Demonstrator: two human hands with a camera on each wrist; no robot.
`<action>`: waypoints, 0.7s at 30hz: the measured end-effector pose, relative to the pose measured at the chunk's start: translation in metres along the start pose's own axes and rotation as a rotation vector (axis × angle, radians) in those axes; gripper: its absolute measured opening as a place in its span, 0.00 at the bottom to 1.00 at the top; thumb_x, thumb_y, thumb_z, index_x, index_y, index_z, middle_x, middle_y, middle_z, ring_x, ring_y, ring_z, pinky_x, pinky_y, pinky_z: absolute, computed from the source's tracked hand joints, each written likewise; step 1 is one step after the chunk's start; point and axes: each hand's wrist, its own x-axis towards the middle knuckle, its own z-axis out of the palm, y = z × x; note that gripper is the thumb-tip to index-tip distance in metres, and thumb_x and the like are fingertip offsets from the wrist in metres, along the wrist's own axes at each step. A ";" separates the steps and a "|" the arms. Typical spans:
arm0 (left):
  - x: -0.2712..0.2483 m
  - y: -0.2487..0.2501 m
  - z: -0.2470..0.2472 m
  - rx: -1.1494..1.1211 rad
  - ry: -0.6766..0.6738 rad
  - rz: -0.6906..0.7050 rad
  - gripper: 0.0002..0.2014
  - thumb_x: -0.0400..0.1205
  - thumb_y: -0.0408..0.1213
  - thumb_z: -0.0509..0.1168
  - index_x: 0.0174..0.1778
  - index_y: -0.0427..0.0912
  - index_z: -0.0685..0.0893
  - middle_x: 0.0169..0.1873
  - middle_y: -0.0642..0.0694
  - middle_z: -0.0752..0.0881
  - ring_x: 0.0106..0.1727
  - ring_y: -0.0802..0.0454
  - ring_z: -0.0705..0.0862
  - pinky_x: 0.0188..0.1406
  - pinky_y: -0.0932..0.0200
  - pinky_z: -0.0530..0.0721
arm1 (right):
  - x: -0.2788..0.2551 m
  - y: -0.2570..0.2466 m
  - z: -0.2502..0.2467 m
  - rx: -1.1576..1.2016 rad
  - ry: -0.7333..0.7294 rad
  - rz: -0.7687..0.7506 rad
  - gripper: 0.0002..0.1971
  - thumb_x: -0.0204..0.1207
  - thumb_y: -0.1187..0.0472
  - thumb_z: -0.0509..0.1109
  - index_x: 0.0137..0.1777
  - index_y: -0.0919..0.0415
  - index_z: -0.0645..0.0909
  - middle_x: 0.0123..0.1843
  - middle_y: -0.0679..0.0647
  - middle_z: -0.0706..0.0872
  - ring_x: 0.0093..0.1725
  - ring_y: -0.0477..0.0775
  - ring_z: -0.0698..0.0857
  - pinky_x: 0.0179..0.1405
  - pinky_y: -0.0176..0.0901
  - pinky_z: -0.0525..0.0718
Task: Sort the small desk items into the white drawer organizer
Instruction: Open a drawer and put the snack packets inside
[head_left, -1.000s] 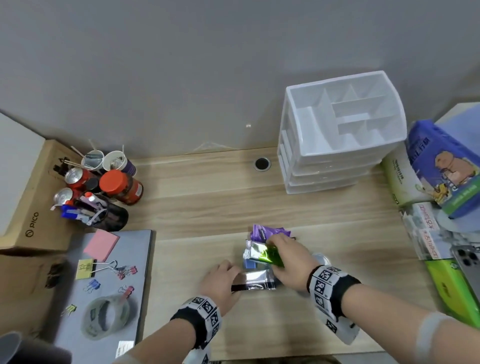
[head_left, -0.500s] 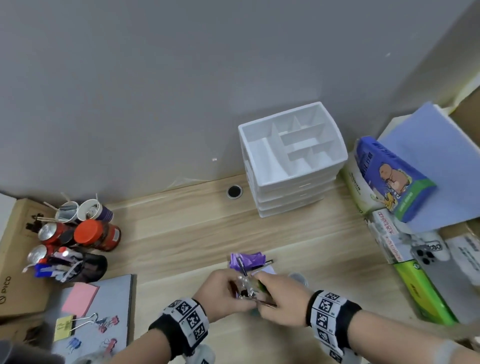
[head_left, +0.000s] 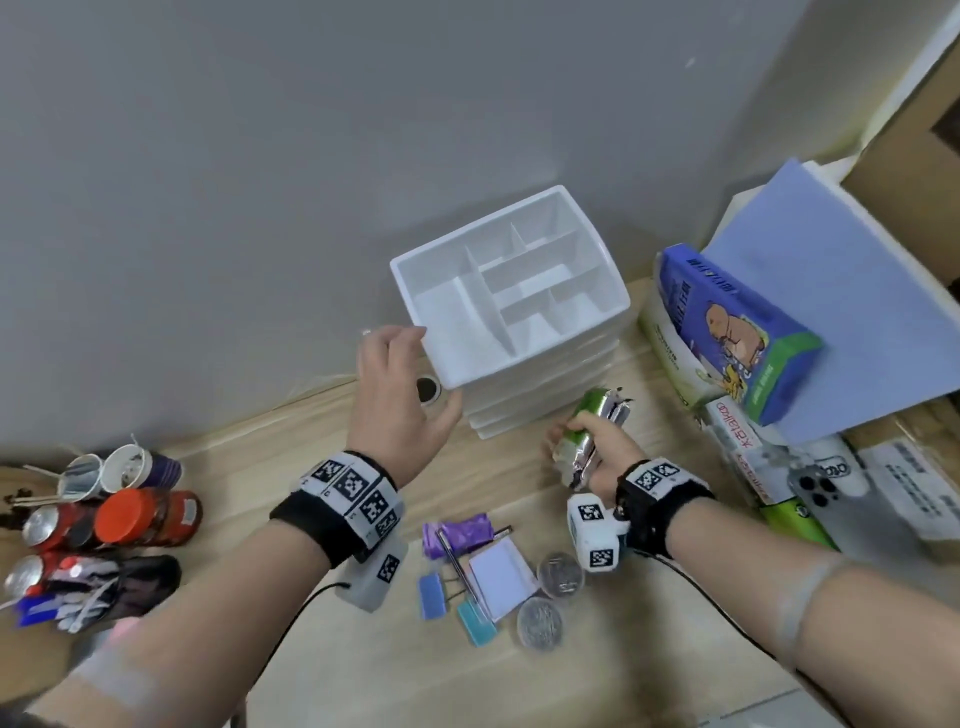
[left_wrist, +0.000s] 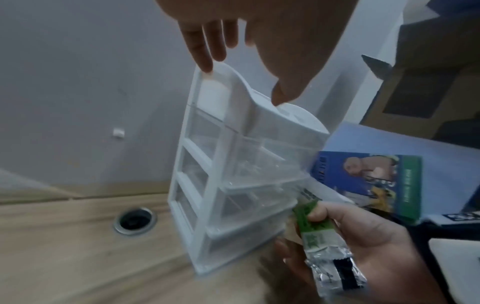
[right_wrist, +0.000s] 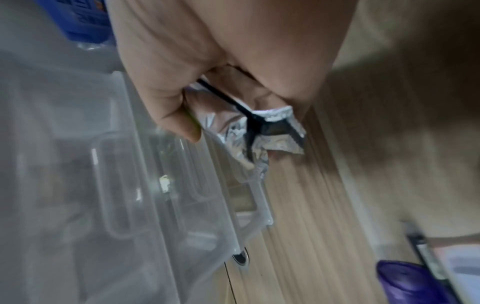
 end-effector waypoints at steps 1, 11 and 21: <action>0.008 -0.004 -0.001 0.034 -0.022 0.005 0.38 0.73 0.45 0.77 0.76 0.35 0.70 0.68 0.36 0.72 0.71 0.41 0.71 0.74 0.52 0.72 | 0.003 -0.004 0.004 0.025 0.012 0.015 0.11 0.70 0.66 0.73 0.52 0.63 0.81 0.47 0.65 0.87 0.40 0.64 0.88 0.38 0.53 0.88; 0.026 -0.021 0.010 0.142 -0.217 0.045 0.49 0.78 0.58 0.69 0.86 0.32 0.55 0.86 0.36 0.56 0.87 0.41 0.55 0.86 0.45 0.57 | 0.023 -0.005 0.022 0.184 0.028 0.065 0.08 0.71 0.65 0.70 0.49 0.65 0.83 0.40 0.62 0.89 0.34 0.63 0.90 0.43 0.56 0.86; 0.025 -0.021 0.013 0.128 -0.229 0.029 0.48 0.80 0.58 0.66 0.86 0.33 0.51 0.87 0.38 0.53 0.88 0.42 0.51 0.87 0.47 0.54 | 0.012 0.019 -0.002 0.137 0.033 0.136 0.13 0.71 0.63 0.73 0.54 0.67 0.83 0.38 0.65 0.89 0.36 0.64 0.89 0.41 0.56 0.88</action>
